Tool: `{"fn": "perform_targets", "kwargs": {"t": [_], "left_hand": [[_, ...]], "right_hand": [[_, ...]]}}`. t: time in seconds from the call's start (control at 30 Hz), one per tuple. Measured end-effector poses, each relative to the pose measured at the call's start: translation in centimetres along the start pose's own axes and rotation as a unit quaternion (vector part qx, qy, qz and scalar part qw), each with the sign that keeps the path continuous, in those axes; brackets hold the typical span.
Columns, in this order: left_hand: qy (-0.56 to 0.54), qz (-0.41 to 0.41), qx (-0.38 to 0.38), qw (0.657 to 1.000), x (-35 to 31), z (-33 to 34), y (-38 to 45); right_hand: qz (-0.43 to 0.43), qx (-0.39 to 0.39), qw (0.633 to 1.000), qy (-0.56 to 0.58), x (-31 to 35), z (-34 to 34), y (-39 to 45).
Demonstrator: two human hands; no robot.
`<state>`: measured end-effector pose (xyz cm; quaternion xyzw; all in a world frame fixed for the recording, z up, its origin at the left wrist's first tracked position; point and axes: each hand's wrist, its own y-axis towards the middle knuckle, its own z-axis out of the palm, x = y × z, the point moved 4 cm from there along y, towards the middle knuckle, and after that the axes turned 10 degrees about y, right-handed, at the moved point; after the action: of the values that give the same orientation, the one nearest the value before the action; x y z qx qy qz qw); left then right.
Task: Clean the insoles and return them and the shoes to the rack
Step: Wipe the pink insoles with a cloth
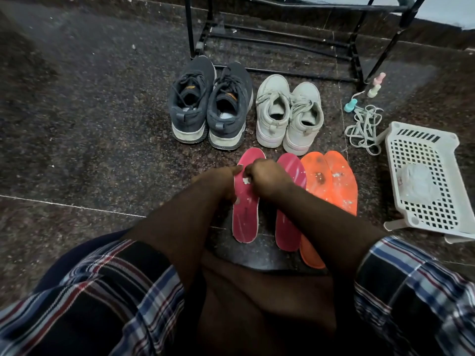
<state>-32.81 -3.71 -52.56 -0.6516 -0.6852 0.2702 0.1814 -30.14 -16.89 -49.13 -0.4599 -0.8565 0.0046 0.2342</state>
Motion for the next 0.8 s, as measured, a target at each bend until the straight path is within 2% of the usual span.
{"fn": "perform_targets", "kwargs": {"t": [0.27, 0.43, 0.5, 0.67, 0.8], "left_hand": [[0.034, -0.013, -0.005, 0.999, -0.1, 0.2, -0.3], [0.013, -0.005, -0.004, 1.0, 0.1, 0.4, 0.1], [0.014, -0.004, -0.004, 1.0, 0.0, 0.2, -0.1], [0.039, -0.012, -0.005, 0.999, -0.2, 0.0, -0.4], [0.034, -0.02, -0.002, 0.999, -0.5, -0.4, -1.1]], "right_hand": [[-0.057, 0.064, 0.996, 0.013, 1.2, 1.3, -2.3], [-0.007, -0.024, 0.999, 0.034, 0.1, 0.0, -0.5], [-0.01, -0.01, 0.999, 0.036, 0.3, 0.3, -0.6], [-0.079, 0.039, 0.996, 0.033, 0.6, 0.4, -2.9], [-0.026, -0.025, 0.999, 0.031, -1.9, -0.6, -2.5]]}}
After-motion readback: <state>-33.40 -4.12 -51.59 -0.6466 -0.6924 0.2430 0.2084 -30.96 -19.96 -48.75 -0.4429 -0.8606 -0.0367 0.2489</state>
